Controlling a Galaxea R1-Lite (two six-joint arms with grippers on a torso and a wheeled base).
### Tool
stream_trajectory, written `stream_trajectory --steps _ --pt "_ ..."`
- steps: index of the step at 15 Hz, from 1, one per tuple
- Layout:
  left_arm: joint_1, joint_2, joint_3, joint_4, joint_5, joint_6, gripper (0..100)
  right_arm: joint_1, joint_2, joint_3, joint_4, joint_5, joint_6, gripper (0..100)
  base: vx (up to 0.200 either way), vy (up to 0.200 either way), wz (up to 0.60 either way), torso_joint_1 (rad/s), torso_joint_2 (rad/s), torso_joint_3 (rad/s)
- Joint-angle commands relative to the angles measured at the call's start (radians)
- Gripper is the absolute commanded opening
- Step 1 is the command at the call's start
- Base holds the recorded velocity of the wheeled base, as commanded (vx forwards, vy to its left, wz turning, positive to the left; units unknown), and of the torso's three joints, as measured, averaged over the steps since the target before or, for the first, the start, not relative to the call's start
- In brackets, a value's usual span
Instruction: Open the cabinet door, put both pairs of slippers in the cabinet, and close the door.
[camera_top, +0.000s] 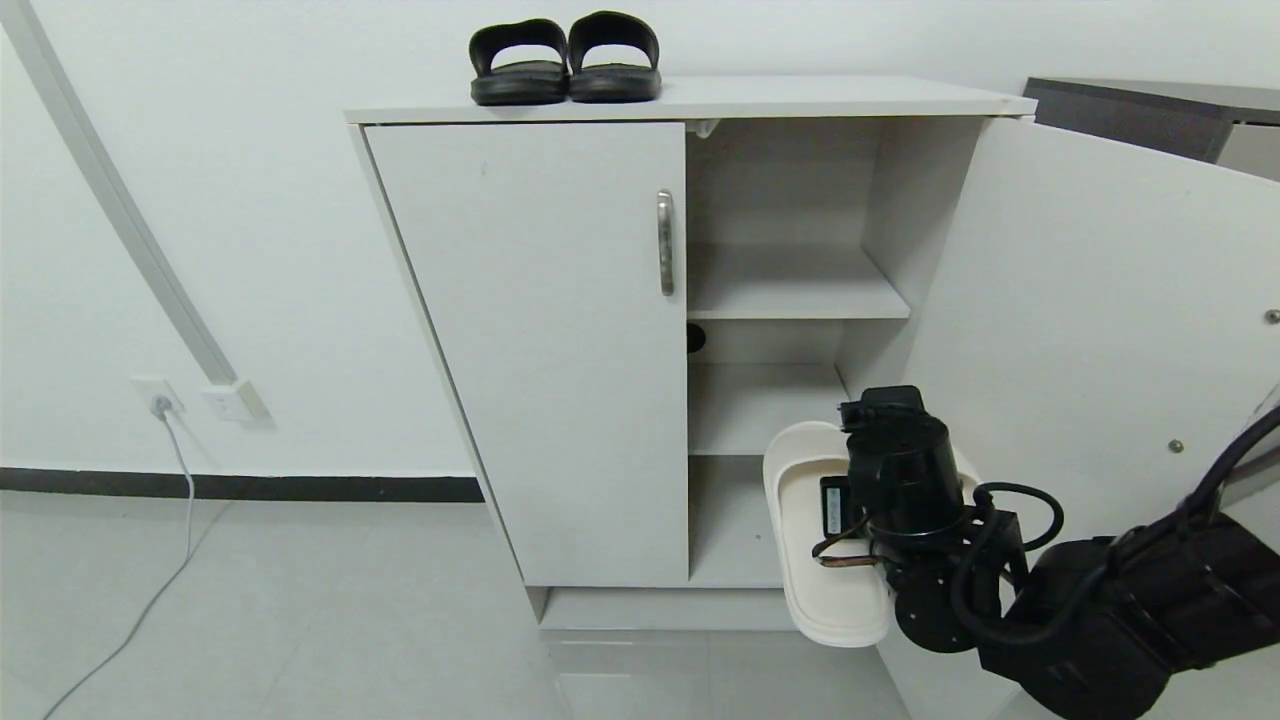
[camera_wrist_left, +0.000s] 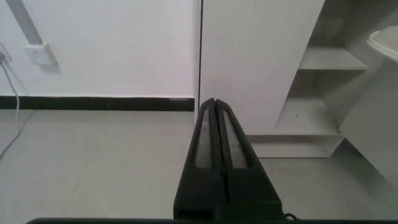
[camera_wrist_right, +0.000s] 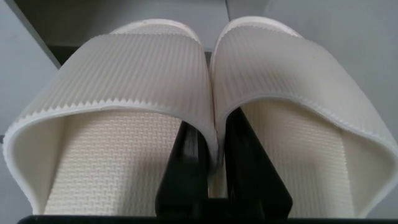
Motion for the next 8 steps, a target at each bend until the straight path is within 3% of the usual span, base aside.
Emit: stream_trajectory --steps 1,6,8 --pt "0.0 0.002 0.0 0.0 0.0 0.0 0 -0.003 -0.014 0.004 0.0 0.0 0.0 0 0.0 0.0 0.0 0.0 0.0 0.0" --pt "0.0 0.002 0.0 0.0 0.0 0.0 0 0.002 -0.02 0.013 -0.004 0.002 0.0 0 0.0 0.0 0.0 0.0 0.0 0.0" --pt "0.0 0.002 0.0 0.0 0.0 0.0 0 0.063 -0.042 0.029 -0.041 0.063 0.011 0 0.0 0.0 0.0 0.0 0.0 0.0"
